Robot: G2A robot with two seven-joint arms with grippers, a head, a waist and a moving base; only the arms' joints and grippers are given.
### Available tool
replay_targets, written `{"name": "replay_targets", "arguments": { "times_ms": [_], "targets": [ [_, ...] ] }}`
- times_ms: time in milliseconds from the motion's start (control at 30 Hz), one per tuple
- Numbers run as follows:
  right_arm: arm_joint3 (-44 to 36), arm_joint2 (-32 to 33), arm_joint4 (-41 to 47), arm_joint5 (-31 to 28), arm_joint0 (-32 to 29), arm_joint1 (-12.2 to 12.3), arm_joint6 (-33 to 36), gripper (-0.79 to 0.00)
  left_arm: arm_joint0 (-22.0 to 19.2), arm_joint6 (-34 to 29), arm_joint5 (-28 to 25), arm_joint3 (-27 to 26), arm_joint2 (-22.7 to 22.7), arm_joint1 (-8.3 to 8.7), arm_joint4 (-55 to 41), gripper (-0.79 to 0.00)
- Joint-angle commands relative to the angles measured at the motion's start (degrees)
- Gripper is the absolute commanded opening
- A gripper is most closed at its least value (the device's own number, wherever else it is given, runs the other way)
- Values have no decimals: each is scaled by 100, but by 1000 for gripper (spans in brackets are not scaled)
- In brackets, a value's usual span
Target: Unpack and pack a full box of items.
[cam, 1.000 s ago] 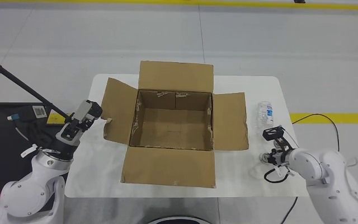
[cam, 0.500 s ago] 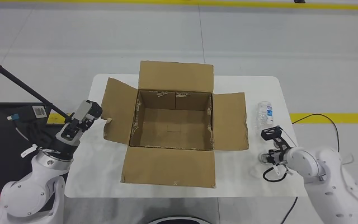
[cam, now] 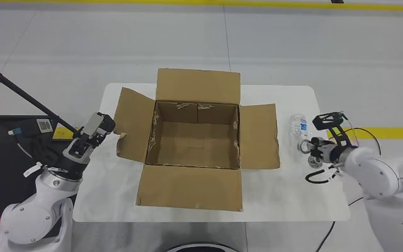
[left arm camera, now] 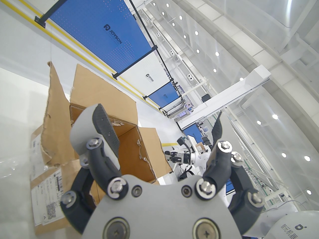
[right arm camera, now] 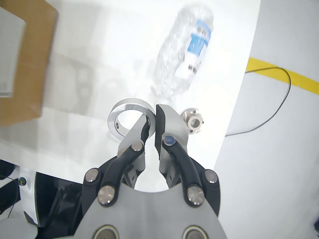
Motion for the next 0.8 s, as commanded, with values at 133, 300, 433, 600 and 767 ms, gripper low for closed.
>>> {"name": "replay_targets", "arguments": {
  "times_ms": [133, 300, 433, 600, 767],
  "targets": [
    [-563, -172, 675, 187, 459, -55, -518, -785, 80, 286, 26, -64, -144, 5, 34, 0],
    [-751, -1036, 923, 371, 1174, -152, -799, -785, 263, 569, 19, -101, -442, 10, 21, 0],
    [-615, -2017, 787, 582, 1861, -283, -906, -785, 427, 739, 15, -60, -668, 10, -19, 0],
    [-56, -3362, 578, 924, 2745, -557, -1076, -785, 635, 847, -51, -24, -885, 5, -135, 0],
    [733, -4761, 506, 1299, 3657, -1007, -1343, -785, 830, 908, -133, -23, -978, -4, -226, 0]
  ]
}}
